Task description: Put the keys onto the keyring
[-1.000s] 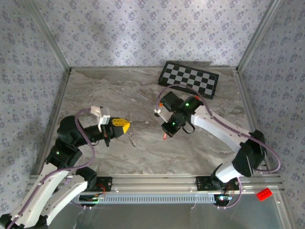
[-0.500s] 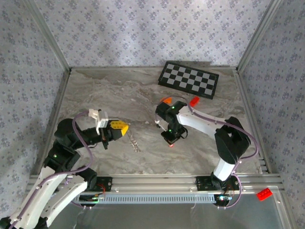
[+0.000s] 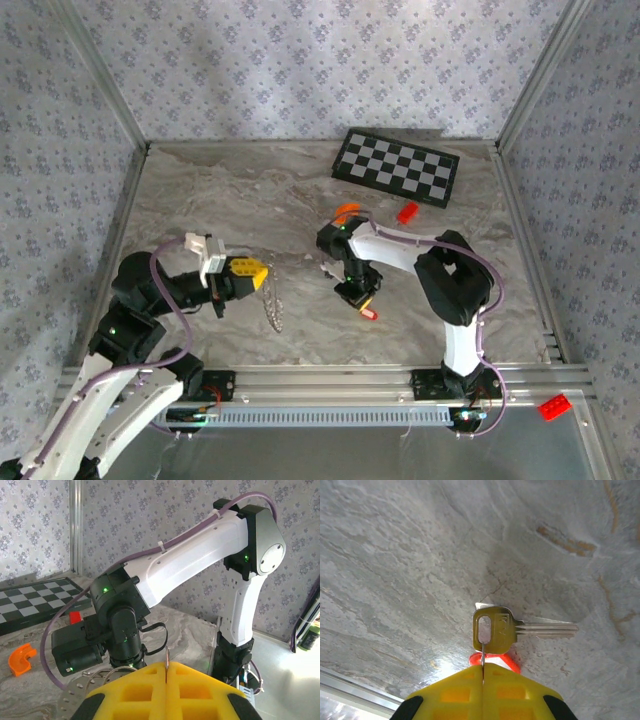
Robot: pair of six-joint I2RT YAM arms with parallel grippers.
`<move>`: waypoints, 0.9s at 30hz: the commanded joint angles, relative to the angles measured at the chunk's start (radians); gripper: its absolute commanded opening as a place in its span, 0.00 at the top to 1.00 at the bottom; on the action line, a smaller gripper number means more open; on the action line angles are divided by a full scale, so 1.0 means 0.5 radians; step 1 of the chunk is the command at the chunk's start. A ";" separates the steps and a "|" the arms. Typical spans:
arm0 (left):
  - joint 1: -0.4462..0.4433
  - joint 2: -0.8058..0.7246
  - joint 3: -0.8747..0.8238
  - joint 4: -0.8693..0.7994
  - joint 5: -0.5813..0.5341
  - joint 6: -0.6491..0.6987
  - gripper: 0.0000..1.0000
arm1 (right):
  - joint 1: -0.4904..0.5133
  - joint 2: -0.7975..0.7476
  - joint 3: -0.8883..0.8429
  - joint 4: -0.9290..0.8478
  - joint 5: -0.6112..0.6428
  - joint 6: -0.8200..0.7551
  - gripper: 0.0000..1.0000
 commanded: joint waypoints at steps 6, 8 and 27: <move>-0.011 -0.076 0.019 0.002 0.023 0.053 1.00 | 0.010 0.132 0.138 -0.126 0.058 -0.067 1.00; -0.011 -0.082 0.016 -0.006 0.023 0.056 1.00 | 0.010 0.154 0.161 -0.130 0.049 -0.075 1.00; -0.013 -0.038 0.005 0.023 0.047 0.025 1.00 | -0.006 0.090 0.240 -0.128 -0.006 -0.044 0.78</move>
